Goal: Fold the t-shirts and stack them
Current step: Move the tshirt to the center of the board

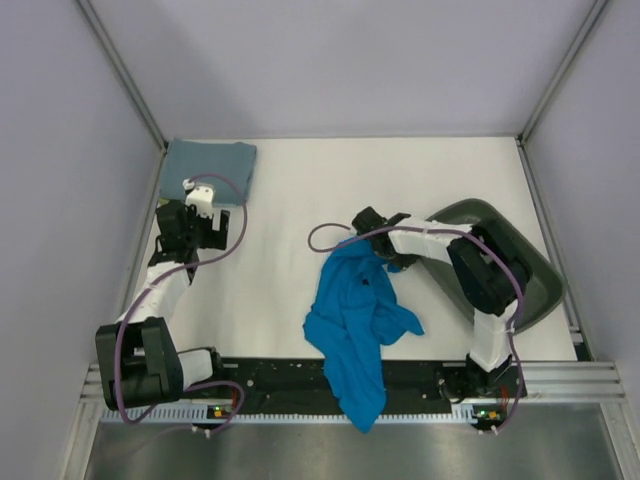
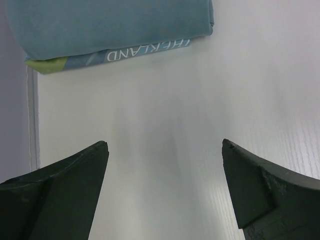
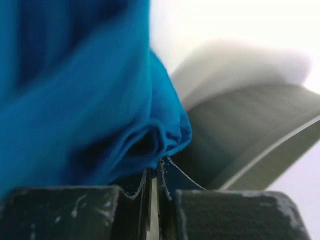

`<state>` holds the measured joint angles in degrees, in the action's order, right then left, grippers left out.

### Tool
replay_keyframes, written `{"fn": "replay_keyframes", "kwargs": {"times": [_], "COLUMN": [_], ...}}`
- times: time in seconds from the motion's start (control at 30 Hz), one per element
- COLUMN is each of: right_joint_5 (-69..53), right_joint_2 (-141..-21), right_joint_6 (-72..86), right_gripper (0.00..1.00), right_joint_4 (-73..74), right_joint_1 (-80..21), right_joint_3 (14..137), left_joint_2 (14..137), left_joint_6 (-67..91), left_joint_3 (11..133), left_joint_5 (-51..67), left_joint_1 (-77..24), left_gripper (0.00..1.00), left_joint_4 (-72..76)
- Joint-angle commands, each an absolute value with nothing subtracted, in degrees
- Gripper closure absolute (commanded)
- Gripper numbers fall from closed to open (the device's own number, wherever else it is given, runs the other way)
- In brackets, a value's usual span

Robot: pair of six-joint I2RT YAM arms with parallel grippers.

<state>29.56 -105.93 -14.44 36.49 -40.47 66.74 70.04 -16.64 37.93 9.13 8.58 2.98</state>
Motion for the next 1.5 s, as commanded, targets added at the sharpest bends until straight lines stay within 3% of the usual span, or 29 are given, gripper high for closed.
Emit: {"fn": "replay_keyframes", "kwargs": {"times": [0.0,0.2,0.4,0.67,0.77,0.83,1.0,1.1,1.2,1.33,1.47], "right_joint_5": [45.69,44.83,33.87,-7.94,-21.51,-18.66,5.59,9.84,9.23,13.61,15.99], "right_joint_2": [-111.08,-110.57,-106.53,-97.75,-93.36,-91.5,-98.42,-107.36,-115.73,-110.94,-98.73], "right_joint_6": [-8.99,-1.76,-8.77,-19.77,-15.58,-10.04,-3.18,-0.45,2.72,3.87,6.06], "right_gripper": [1.0,1.0,1.0,1.0,1.0,1.0,1.0,0.39,0.13,0.12,0.12], "right_joint_4": [48.41,49.31,47.11,44.22,33.62,25.52,20.83,28.27,44.59,49.14,45.27], "right_joint_1": [-31.14,-18.12,-21.26,-39.18,-41.22,-40.52,-37.27,-35.08,-32.09,-31.2,-30.94], "right_joint_3": [66.62,73.54,84.89,100.26,103.62,103.97,109.5,115.73,125.92,115.88,94.2], "left_joint_2": [69.26,69.43,69.79,68.64,68.12,67.94,68.29,68.03,67.24,64.87,63.19], "left_joint_6": [-16.61,-16.44,-17.22,-18.81,-18.98,-19.42,-19.86,-21.97,-24.25,-33.81,-48.13], "left_joint_3": [39.64,39.9,40.34,40.87,41.48,42.27,45.61,46.93,49.56,52.29,52.3], "left_joint_5": [8.96,9.58,11.16,15.3,13.19,12.83,13.97,20.11,28.45,38.31,40.25], "left_joint_1": [8.96,8.96,8.96,8.96,9.05,9.05,9.05,8.96,8.62,3.62,-12.88], "left_gripper": [0.01,0.01,0.01,0.01,0.01,0.01,0.01,0.02,0.02,0.07,0.09], "left_joint_4": [5.54,5.27,3.96,2.29,2.37,1.68,-2.46,-5.0,-11.49,-25.18,-44.35]}}
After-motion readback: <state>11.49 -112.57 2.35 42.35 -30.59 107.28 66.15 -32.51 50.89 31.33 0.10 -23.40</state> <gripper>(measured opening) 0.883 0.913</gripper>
